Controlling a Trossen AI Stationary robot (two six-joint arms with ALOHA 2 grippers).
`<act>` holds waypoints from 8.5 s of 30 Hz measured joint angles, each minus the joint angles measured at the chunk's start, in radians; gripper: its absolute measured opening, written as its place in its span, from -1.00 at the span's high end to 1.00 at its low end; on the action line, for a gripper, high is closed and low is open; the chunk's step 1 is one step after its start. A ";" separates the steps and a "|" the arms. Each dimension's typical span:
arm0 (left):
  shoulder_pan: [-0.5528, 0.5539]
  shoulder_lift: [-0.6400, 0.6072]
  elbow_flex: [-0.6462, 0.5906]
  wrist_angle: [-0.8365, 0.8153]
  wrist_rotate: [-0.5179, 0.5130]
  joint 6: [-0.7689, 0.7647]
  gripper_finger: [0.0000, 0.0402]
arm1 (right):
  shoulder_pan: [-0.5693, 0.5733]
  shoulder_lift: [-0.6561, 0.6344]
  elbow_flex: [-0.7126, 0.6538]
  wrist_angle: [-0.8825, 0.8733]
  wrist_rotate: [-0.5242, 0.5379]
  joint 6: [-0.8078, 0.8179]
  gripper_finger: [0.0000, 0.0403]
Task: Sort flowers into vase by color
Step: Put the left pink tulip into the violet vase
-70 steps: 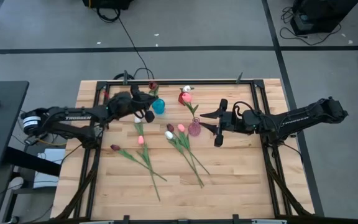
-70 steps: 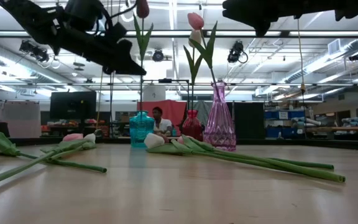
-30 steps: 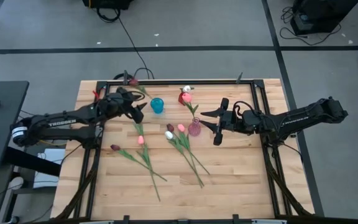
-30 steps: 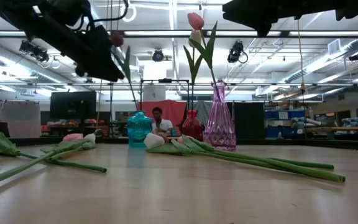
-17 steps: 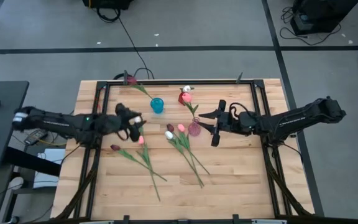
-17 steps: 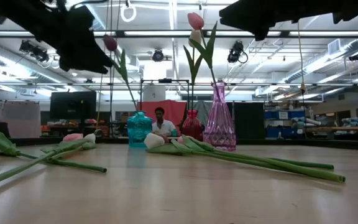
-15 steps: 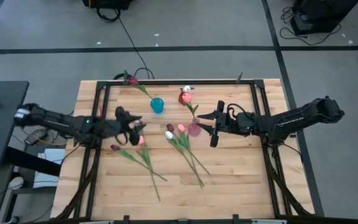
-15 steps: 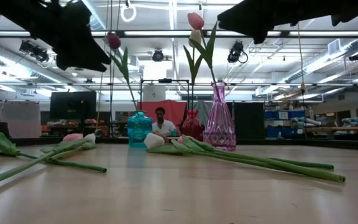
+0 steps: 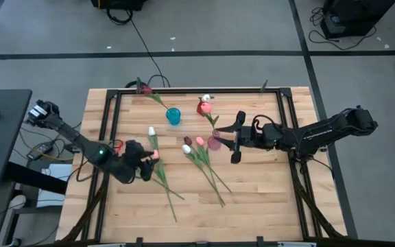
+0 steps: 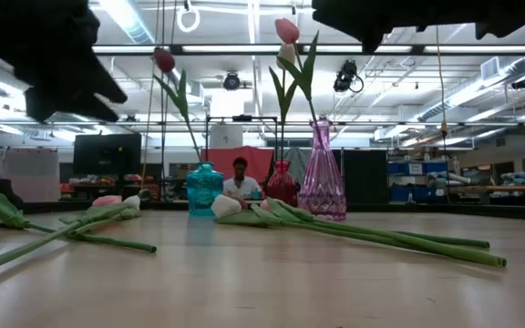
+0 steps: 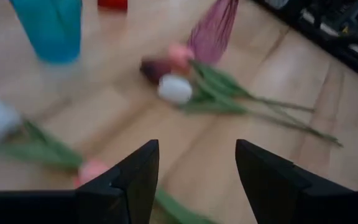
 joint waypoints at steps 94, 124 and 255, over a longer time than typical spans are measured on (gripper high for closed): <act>0.206 0.488 0.167 0.180 0.763 -0.002 0.90 | 0.018 0.000 0.000 -0.132 0.056 0.022 0.22; 0.211 0.556 0.170 0.129 0.800 -0.071 0.40 | 0.018 0.000 0.000 -0.131 0.056 0.018 0.22; 0.618 0.761 0.674 0.690 0.473 1.134 0.35 | 0.009 -0.275 -0.144 -0.599 0.460 0.288 0.25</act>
